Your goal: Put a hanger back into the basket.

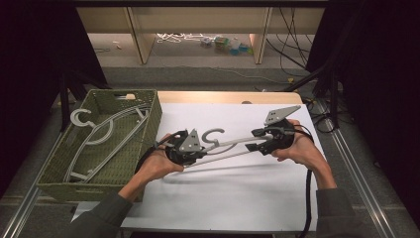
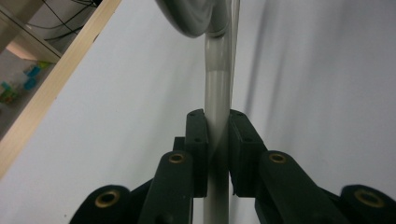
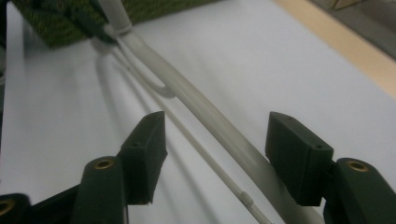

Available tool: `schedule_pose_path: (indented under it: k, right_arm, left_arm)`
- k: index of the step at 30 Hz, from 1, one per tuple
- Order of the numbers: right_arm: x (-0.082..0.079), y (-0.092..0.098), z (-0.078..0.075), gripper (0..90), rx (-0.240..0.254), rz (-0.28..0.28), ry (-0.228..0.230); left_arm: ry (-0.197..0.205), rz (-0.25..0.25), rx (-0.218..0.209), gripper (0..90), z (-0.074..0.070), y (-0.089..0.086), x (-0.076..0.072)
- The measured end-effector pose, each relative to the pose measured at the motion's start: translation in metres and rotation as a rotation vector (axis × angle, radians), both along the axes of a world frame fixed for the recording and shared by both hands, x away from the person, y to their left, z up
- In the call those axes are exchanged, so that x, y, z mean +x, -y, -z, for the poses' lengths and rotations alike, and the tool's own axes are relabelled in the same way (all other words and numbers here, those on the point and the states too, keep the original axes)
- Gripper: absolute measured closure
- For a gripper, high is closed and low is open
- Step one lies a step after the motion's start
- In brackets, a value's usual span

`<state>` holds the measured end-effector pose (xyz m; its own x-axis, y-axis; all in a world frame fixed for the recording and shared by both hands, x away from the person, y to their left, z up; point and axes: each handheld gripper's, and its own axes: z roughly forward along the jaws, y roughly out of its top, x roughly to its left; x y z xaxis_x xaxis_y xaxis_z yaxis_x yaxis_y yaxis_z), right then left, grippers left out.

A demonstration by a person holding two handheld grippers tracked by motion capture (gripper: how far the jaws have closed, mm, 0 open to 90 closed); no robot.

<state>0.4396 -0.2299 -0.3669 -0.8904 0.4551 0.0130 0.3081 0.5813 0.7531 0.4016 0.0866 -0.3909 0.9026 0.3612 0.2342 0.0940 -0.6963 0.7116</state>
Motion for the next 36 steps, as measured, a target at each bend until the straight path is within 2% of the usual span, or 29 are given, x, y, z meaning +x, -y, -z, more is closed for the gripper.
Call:
schedule_pose_path:
  k: [2, 3, 8, 10, 13, 15, 16, 18, 19, 24, 29, 33, 36]
  right_arm:
    - [-0.002, -0.001, -0.008, 35.4, 0.034, 0.035, 0.04]
    - [-0.004, -0.002, -0.012, 34.4, 0.058, 0.049, 0.045]
    - [-0.012, -0.004, -0.028, 29.1, 0.127, 0.084, 0.13]
    - [-0.017, -0.005, -0.033, 27.3, 0.153, 0.115, 0.163]
    - [-0.024, -0.006, -0.037, 25.2, 0.176, 0.143, 0.184]
    - [-0.03, -0.007, -0.038, 25.2, 0.204, 0.17, 0.201]
    - [-0.033, -0.007, -0.038, 24.8, 0.219, 0.184, 0.227]
    - [-0.04, -0.008, -0.037, 24.5, 0.232, 0.194, 0.249]
    - [-0.044, -0.008, -0.038, 23.6, 0.231, 0.205, 0.259]
    - [-0.061, -0.01, -0.032, 22.0, 0.24, 0.237, 0.284]
    - [-0.071, -0.013, -0.02, 21.4, 0.249, 0.252, 0.294]
    - [-0.078, -0.013, -0.012, 20.6, 0.247, 0.252, 0.29]
    - [-0.082, -0.014, -0.004, 20.0, 0.264, 0.251, 0.296]
  left_arm:
    - [-0.032, -0.024, -0.034, 79.9, -0.003, -0.004, 0.001]
    - [-0.042, -0.028, -0.049, 79.9, -0.005, -0.006, 0.003]
    - [-0.087, -0.092, -0.09, 80.0, -0.009, -0.019, 0.006]
    - [-0.103, -0.106, -0.114, 80.0, -0.011, -0.024, 0.005]
    - [-0.127, -0.125, -0.145, 80.0, -0.014, -0.031, 0.003]
    - [-0.159, -0.144, -0.186, 80.0, -0.015, -0.034, 0.002]
    - [-0.166, -0.148, -0.198, 80.0, -0.016, -0.036, 0.002]
    - [-0.19, -0.164, -0.211, 80.0, -0.019, -0.041, 0.003]
    - [-0.197, -0.184, -0.231, 80.0, -0.02, -0.042, 0.003]
    - [-0.213, -0.205, -0.285, 79.9, -0.031, -0.052, 0.003]
    - [-0.221, -0.216, -0.321, 80.0, -0.042, -0.06, 0.001]
    - [-0.223, -0.248, -0.361, 80.0, -0.05, -0.07, 0.002]
    - [-0.235, -0.264, -0.39, 79.9, -0.058, -0.078, 0.002]
